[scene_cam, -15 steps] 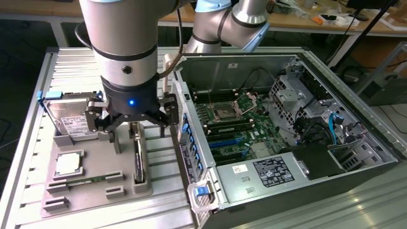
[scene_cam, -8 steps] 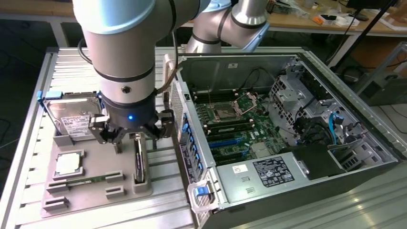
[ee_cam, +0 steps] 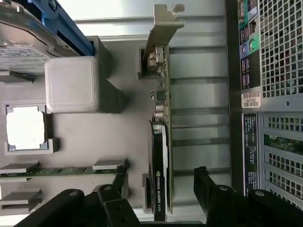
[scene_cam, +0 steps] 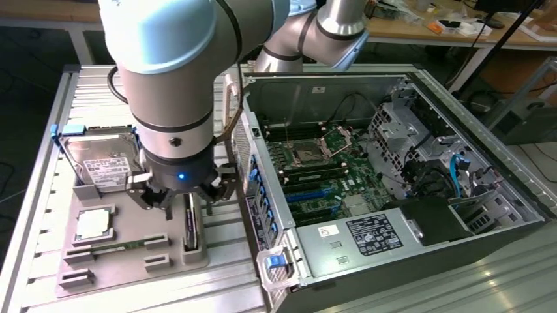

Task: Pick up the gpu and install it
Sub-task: 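Pick up the gpu and move the gpu toward the slot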

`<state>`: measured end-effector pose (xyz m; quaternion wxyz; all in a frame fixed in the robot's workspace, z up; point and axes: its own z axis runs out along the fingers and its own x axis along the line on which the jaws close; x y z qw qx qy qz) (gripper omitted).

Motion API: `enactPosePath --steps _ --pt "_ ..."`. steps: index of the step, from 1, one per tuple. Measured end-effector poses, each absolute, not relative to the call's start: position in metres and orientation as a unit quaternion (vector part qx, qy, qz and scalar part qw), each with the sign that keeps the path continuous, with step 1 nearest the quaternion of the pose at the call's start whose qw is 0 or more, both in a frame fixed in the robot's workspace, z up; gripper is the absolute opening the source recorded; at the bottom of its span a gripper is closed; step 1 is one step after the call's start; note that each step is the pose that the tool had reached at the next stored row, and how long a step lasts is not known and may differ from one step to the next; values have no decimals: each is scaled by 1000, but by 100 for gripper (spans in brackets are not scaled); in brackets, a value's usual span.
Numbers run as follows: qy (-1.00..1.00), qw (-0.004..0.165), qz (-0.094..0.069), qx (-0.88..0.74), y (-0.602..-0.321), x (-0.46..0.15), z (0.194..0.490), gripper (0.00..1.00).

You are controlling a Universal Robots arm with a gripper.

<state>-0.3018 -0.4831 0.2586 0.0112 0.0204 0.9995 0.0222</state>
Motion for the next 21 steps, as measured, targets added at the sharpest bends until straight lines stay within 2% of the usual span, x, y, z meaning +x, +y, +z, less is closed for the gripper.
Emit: enactPosePath --steps 2,3,4,13,14,15,16,17,21 --pt "1000 11 22 18 -483 -298 254 51" --pt "1000 11 22 17 -483 -294 251 51" --pt "1000 11 22 17 -482 -293 250 45" --pt "1000 11 22 13 -468 -301 232 45" --pt "1000 11 22 12 -468 -301 230 44" --pt "1000 11 22 12 -468 -301 229 37" --pt "1000 11 22 12 -468 -302 229 37" --pt "1000 11 22 12 -468 -302 229 31" --pt "1000 11 22 12 -468 -302 229 28"
